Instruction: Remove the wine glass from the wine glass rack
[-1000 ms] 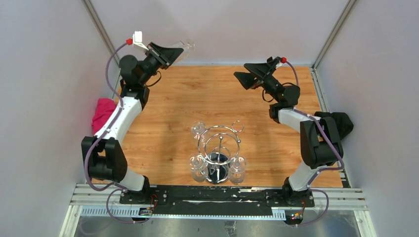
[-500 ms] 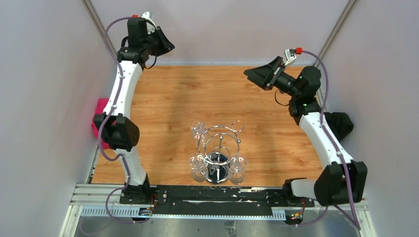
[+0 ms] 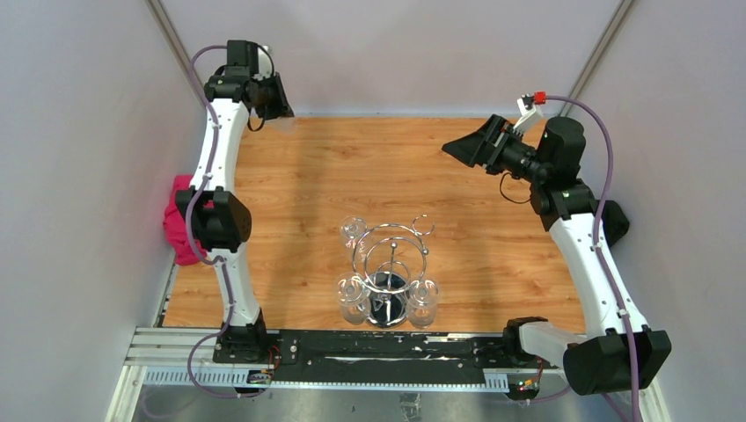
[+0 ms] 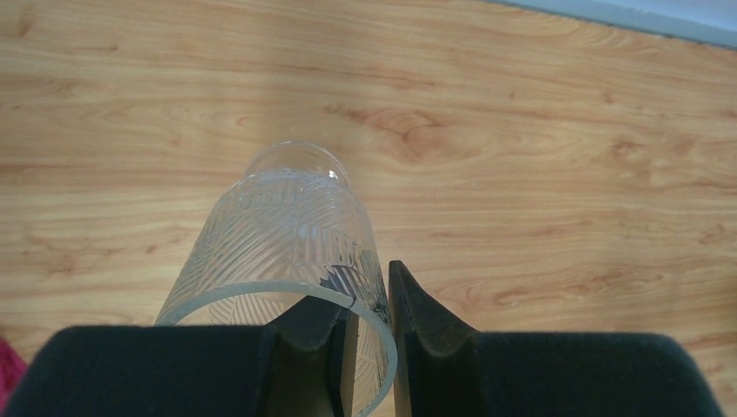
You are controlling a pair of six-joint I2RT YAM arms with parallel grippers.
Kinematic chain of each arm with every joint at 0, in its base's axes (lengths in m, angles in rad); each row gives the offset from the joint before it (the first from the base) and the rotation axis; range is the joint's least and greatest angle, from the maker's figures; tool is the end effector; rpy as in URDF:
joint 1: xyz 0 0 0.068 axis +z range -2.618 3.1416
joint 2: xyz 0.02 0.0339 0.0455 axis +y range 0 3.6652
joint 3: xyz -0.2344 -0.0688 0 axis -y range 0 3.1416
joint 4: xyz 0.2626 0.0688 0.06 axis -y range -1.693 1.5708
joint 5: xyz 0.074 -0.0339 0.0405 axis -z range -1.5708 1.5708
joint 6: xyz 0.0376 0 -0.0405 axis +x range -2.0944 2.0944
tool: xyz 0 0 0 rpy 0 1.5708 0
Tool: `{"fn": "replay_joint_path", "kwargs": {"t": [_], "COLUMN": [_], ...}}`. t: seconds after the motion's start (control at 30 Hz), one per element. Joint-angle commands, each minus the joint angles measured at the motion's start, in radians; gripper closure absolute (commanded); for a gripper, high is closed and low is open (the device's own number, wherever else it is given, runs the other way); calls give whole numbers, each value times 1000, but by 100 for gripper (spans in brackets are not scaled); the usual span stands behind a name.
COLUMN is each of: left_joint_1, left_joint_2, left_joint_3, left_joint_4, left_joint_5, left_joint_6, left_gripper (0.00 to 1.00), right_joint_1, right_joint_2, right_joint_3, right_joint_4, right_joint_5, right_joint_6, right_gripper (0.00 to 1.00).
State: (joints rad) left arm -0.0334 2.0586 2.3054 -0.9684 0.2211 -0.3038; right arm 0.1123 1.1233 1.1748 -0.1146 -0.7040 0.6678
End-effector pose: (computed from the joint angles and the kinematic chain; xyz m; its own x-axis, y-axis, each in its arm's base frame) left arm 0.4524 -0.0234 0.3698 -0.6890 -0.2690 -0.6730 -0.0094 0.9318 -0.3628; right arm 0.2757 0.0556 0.3918 -0.4996 0.4187 -0.7583 -0.5323 0.5423 0.6501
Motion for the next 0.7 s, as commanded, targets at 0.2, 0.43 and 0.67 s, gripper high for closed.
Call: {"fn": "replay_joint_path", "kwargs": {"t": [0.2, 0.43, 0.67], "left_joint_1": [97, 136, 150], "left_joint_2": [78, 118, 180], "left_joint_3": [-1, -35, -42], "left_joint_4": [-120, -133, -133], "left_joint_5": [-114, -179, -187], "left_joint_6": [64, 68, 78], "left_gripper": [100, 100, 100], "right_joint_1": [-12, -13, -13], "right_joint_2": [-15, -12, -5], "right_joint_3": [-11, -21, -30], "right_joint_4": [-29, -24, -12], "right_joint_5": [18, 29, 28], "right_joint_6": [-38, -40, -36], "right_gripper": [1, 1, 1]}}
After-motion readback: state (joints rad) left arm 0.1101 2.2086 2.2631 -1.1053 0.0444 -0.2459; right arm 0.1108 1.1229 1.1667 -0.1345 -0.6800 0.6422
